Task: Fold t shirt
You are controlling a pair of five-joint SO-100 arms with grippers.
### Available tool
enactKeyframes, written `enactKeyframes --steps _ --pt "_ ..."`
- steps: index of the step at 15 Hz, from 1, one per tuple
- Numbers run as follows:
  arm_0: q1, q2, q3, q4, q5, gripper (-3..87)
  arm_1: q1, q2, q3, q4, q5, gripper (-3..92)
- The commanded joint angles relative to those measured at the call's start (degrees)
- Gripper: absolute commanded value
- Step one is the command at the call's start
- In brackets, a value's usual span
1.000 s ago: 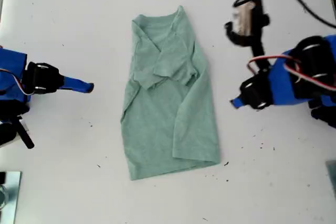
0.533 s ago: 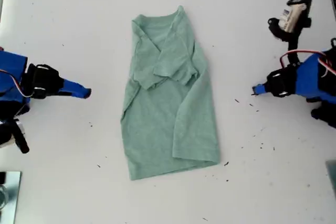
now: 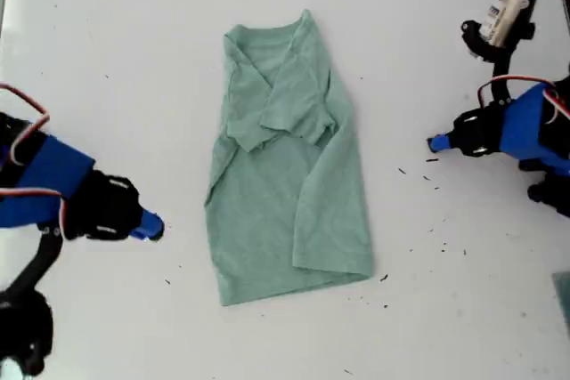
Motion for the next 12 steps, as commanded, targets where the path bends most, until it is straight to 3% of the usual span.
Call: enactKeyframes --steps 1,5,9,11,12 --pt "1.76 -5.62 -7.12 -1.58 0.7 25.3 1.05 0.0 0.7 -0.88 -0.7 2.5" --pt "1.23 -16.96 -7.21 -8.0 1.32 28.0 0.44 1.14 0.97 -0.79 -1.14 2.5" --pt "-0.44 -28.74 -4.22 -18.02 0.44 28.1 -1.14 9.32 3.08 2.29 -1.23 2.5" --pt "-1.93 -29.97 4.31 -28.74 -0.53 21.4 -2.46 14.85 4.39 4.31 -0.88 2.5" --pt "-2.37 -30.59 6.24 -30.94 -0.88 10.1 -2.72 14.94 4.39 4.39 -0.88 2.5"
